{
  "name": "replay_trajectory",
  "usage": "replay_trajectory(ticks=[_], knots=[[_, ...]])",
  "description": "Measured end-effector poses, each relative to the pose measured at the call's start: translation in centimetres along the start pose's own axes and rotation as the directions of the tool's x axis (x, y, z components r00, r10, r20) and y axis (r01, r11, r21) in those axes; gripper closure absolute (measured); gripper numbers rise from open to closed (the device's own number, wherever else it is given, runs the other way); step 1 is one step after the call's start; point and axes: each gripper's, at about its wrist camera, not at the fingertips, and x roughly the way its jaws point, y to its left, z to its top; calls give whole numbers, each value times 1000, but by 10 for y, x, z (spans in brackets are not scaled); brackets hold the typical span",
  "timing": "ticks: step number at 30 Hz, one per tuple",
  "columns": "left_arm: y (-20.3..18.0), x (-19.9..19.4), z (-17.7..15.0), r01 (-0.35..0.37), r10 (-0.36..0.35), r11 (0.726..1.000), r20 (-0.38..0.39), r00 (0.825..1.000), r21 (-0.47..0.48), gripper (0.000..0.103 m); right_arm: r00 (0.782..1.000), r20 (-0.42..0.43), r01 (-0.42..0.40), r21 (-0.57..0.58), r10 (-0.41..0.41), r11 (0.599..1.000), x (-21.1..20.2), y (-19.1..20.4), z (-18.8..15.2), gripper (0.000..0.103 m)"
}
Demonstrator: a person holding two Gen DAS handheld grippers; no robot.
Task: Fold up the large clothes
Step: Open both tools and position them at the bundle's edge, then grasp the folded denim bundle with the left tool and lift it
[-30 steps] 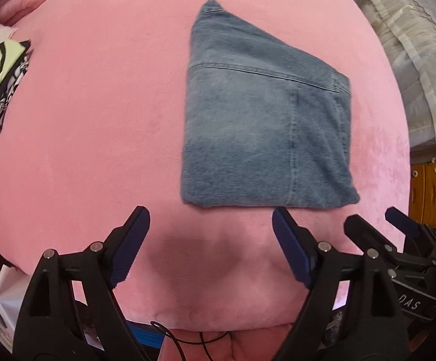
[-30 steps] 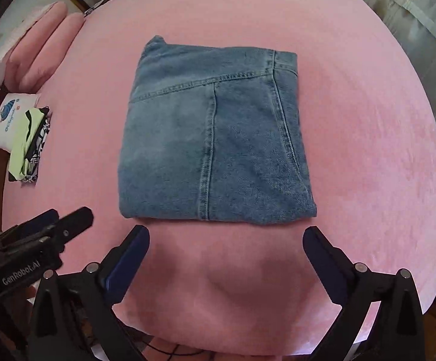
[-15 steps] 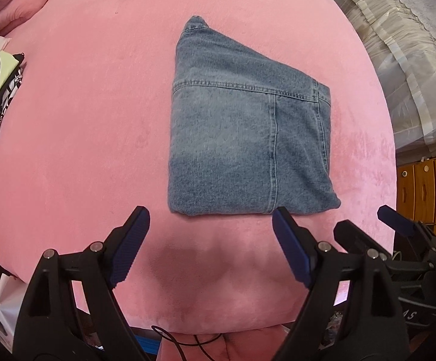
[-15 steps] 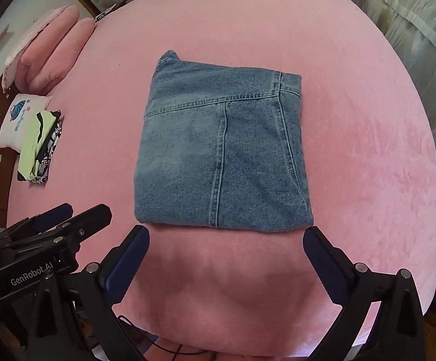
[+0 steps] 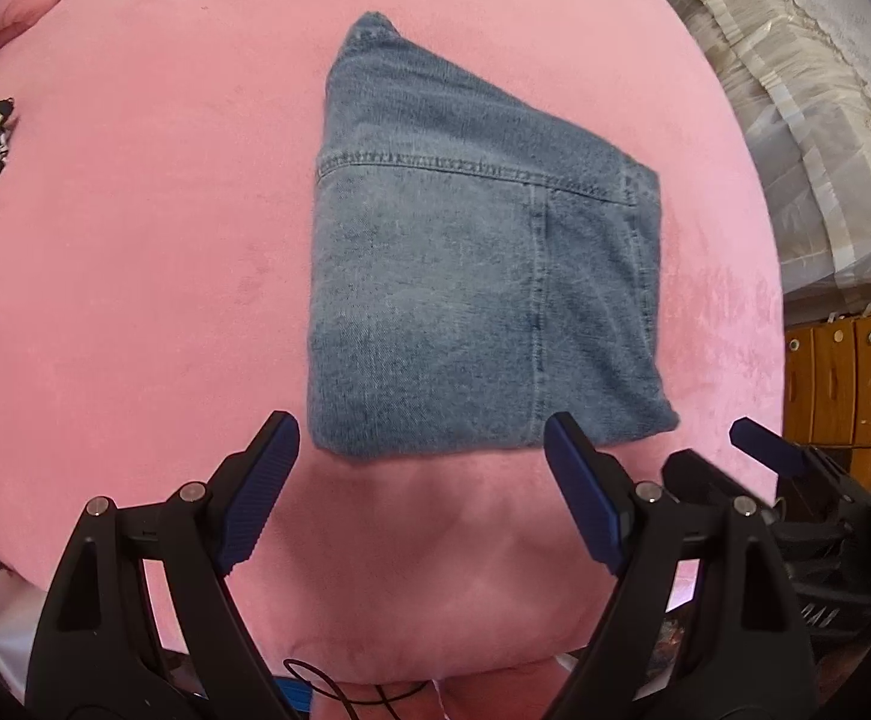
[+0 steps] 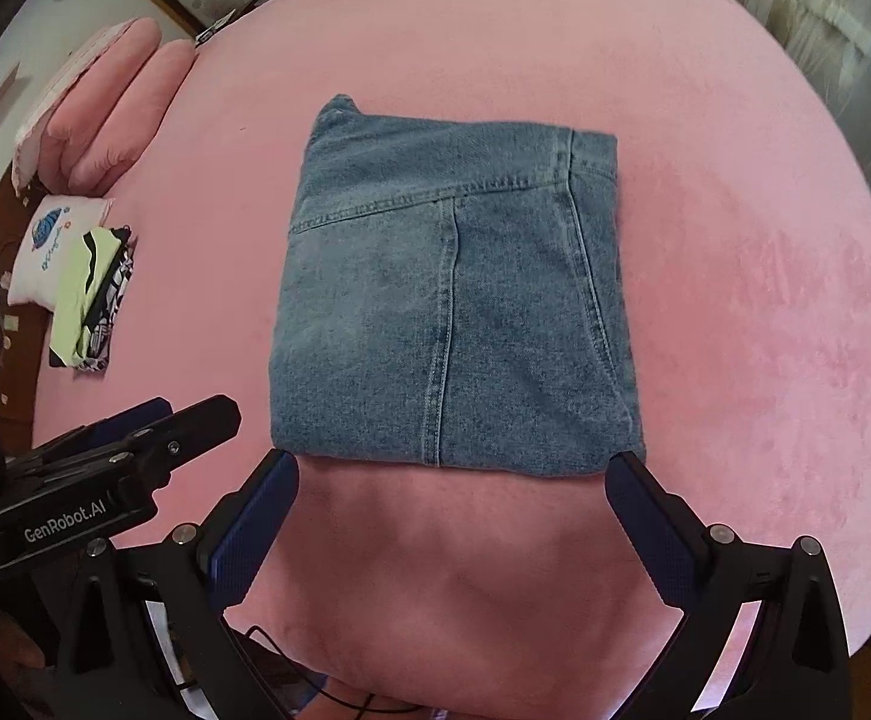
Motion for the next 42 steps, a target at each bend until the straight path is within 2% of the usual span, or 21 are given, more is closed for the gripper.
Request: replay_trajectory(ticks=[6, 10, 12, 14, 15, 17, 19, 25, 28, 30, 32, 36, 40, 42], knots=[[21, 49, 15, 11, -12, 1000, -42, 999, -3, 22, 998, -22, -64, 87, 66, 994, 41, -50, 15, 0], [44, 76, 26, 64, -65, 997, -37, 997, -31, 23, 991, 9, -132, 109, 132, 985, 67, -90, 31, 0], [59, 89, 33, 131, -135, 988, -51, 989, -80, 25, 978, 13, -206, 155, 207, 966, 85, -114, 40, 2], [71, 101, 38, 203, -211, 972, -54, 976, -120, 34, 958, -9, -278, 201, 285, 939, 104, -131, 46, 6], [75, 105, 41, 226, -234, 966, -51, 971, -124, 35, 948, -19, -307, 216, 319, 927, 113, -138, 49, 8], [82, 111, 47, 237, -243, 965, -41, 969, -115, 43, 930, -29, -351, 218, 366, 911, 124, -145, 54, 8], [90, 117, 55, 267, -273, 956, -37, 961, -119, 46, 919, -28, -381, 204, 394, 902, 129, -146, 58, 8], [97, 127, 73, 317, -323, 944, -54, 945, -95, 46, 884, -47, -452, 160, 464, 877, 148, -137, 73, 8], [98, 130, 75, 341, -346, 936, -64, 936, -85, 46, 856, -80, -501, 114, 511, 858, 159, -122, 84, 10], [101, 133, 77, 362, -369, 927, -64, 927, -101, 46, 849, -97, -512, 99, 520, 854, 166, -113, 90, 16], [106, 136, 79, 384, -392, 916, -62, 918, -114, 46, 852, -107, -505, 87, 512, 859, 168, -106, 92, 22], [110, 141, 78, 422, -429, 900, -53, 902, -112, 46, 872, -93, -474, 83, 480, 877, 166, -105, 90, 54], [112, 147, 80, 442, -451, 889, -67, 890, -119, 46, 871, -79, -478, 100, 485, 873, 158, -109, 86, 60], [116, 155, 85, 457, -474, 877, -110, 874, -148, 45, 878, -78, -467, 86, 473, 880, 154, -107, 86, 62]])
